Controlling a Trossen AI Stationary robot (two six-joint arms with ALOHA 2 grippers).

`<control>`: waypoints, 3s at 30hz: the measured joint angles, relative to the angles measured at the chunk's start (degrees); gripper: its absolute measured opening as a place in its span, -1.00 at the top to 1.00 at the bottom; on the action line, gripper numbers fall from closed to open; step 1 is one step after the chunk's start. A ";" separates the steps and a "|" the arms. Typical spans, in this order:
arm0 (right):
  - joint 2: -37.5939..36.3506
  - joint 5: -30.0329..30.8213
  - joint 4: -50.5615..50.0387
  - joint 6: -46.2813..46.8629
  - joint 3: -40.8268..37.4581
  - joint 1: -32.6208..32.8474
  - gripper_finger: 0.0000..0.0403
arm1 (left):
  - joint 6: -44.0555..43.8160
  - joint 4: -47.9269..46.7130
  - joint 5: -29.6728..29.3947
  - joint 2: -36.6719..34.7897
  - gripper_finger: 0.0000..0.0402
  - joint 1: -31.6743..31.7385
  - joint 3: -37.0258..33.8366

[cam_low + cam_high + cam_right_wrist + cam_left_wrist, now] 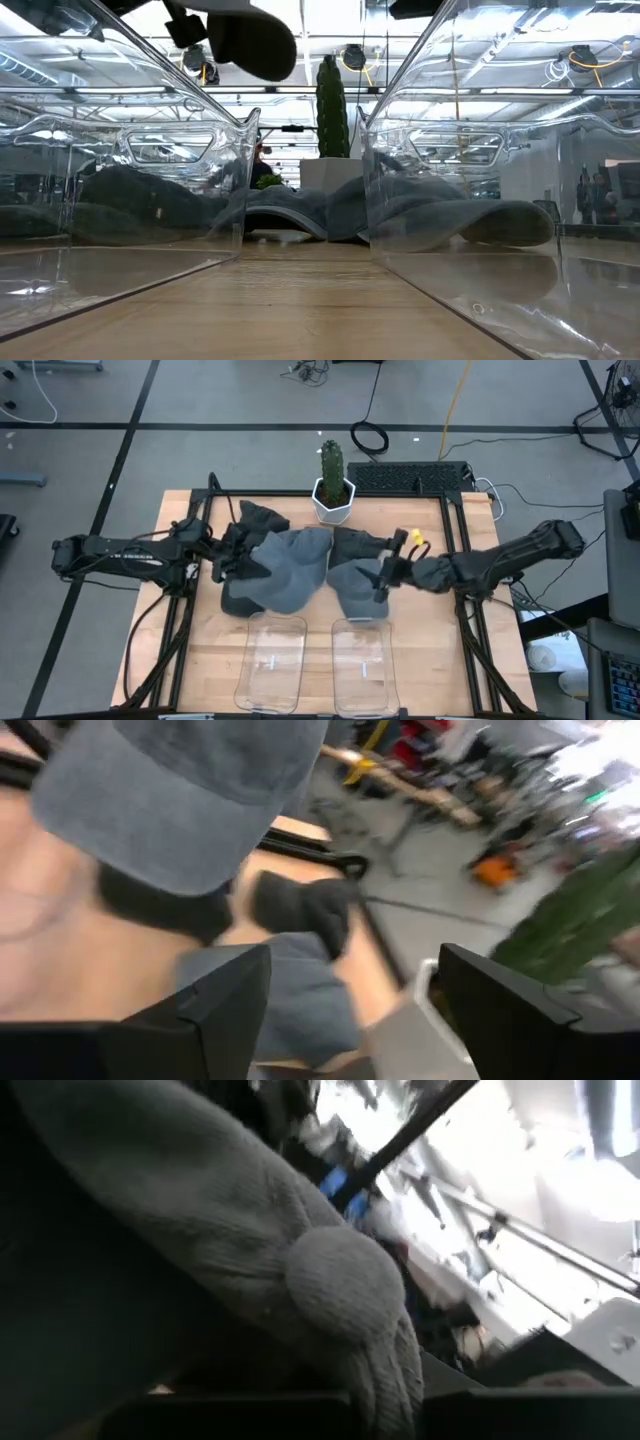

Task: Pick & Place hat
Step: Put the top right gray cap into the left transparent bin

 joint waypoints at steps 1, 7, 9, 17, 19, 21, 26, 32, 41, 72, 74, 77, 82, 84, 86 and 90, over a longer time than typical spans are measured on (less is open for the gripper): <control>-1.23 -2.87 -1.27 1.23 0.00 -1.27 -0.34 | 0.20 -2.81 1.11 0.08 0.98 -0.37 0.80; -5.28 -8.09 -5.43 2.80 0.00 -7.08 -0.27 | 13.36 -21.41 9.78 2.21 0.99 -6.86 8.57; -5.49 -8.17 -6.54 2.95 0.00 -8.11 -0.26 | 16.22 -26.47 10.01 2.93 0.99 -9.73 10.87; -5.01 -8.51 -6.82 2.05 0.00 -8.66 -0.26 | 19.81 -30.32 4.53 8.91 0.99 -20.82 12.79; -5.05 -8.50 -6.80 1.02 0.00 -8.68 -0.26 | 20.28 -29.23 4.44 11.24 0.99 -22.93 12.79; -5.07 -8.56 -6.78 0.48 0.00 -8.83 -0.26 | 24.42 -29.77 3.80 13.11 0.99 -24.48 12.79; -5.33 -15.54 -6.34 2.94 0.02 -11.51 -0.26 | 31.76 -30.60 3.41 17.02 0.99 -26.47 12.79; -5.31 -18.79 -6.32 4.20 0.02 -13.20 -0.26 | 24.06 -30.97 4.28 18.34 0.99 -27.66 12.79; -5.31 -18.82 -6.36 4.20 0.02 -13.18 -0.26 | 23.36 -35.05 0.52 13.00 1.00 -28.49 12.79; -5.30 -18.84 -6.36 3.78 0.02 -13.18 -0.26 | 30.75 -37.21 7.31 23.59 1.00 -29.37 12.79; -5.31 -18.83 -5.62 3.74 -0.42 -13.18 -0.26 | 31.12 -38.48 7.27 23.72 1.00 -29.37 12.79; -5.29 -18.77 -5.43 3.26 -1.62 -13.18 -0.26 | 30.31 -39.66 7.07 23.82 1.00 -29.37 12.77; -5.29 -18.76 -4.25 3.15 -3.34 -13.18 -0.26 | 29.41 -37.76 6.29 23.78 1.00 -28.91 12.77; -5.29 -18.75 -3.32 3.14 -3.54 -13.18 -0.26 | 27.55 -38.62 4.79 23.76 1.00 -28.88 12.77; -5.31 -18.75 -2.32 2.99 -3.54 -13.18 -0.26 | 23.86 -40.73 3.12 23.76 1.00 -28.68 12.77; -5.31 -18.73 -2.28 2.51 -3.54 -13.16 -0.26 | 13.60 -43.08 1.14 23.76 1.00 -27.16 12.77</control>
